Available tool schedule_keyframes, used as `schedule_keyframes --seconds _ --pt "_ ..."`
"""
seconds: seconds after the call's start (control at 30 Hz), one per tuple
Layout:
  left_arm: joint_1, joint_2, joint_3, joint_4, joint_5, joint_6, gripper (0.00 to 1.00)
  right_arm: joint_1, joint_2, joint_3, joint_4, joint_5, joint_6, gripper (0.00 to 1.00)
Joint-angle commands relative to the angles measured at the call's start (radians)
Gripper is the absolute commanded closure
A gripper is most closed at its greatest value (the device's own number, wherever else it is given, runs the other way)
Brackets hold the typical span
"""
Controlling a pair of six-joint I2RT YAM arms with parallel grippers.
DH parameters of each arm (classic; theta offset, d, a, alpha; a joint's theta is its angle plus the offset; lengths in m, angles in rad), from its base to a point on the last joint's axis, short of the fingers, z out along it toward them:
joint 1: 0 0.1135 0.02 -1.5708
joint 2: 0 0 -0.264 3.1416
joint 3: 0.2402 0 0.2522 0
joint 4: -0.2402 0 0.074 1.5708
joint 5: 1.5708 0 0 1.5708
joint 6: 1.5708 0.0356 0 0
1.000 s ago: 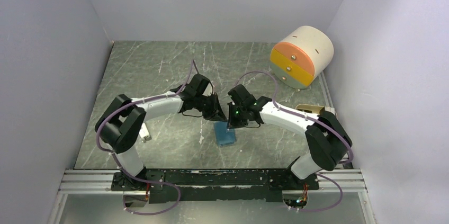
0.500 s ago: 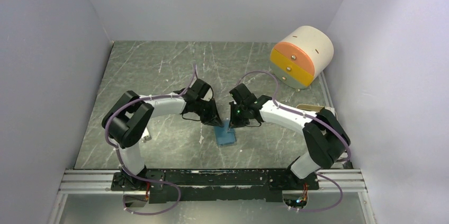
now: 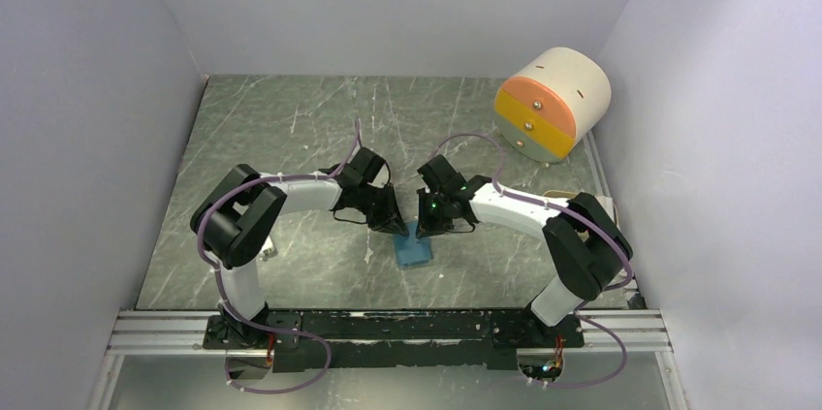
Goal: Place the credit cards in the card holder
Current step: Close the card holder at the center of the board.
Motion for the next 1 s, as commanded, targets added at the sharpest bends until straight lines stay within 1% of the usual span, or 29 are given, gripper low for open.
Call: schedule_keyframes --seconds 0.0,0.4,0.77,0.97 --pt "-0.001 0.021 -0.018 0.014 -0.026 0.012 0.91 0.008 0.003 -0.036 0.029 -0.027 0.008 0.87" --pt "-0.003 0.02 -0.03 0.032 -0.026 -0.001 0.91 0.036 -0.04 -0.067 0.053 -0.045 0.055 0.87" --pt "-0.008 0.017 -0.032 0.032 -0.028 -0.004 0.91 0.048 -0.035 -0.055 0.033 -0.008 0.044 0.87" --pt "-0.007 0.017 -0.037 0.035 -0.029 -0.006 0.91 0.078 -0.023 -0.03 0.008 0.049 0.034 0.88"
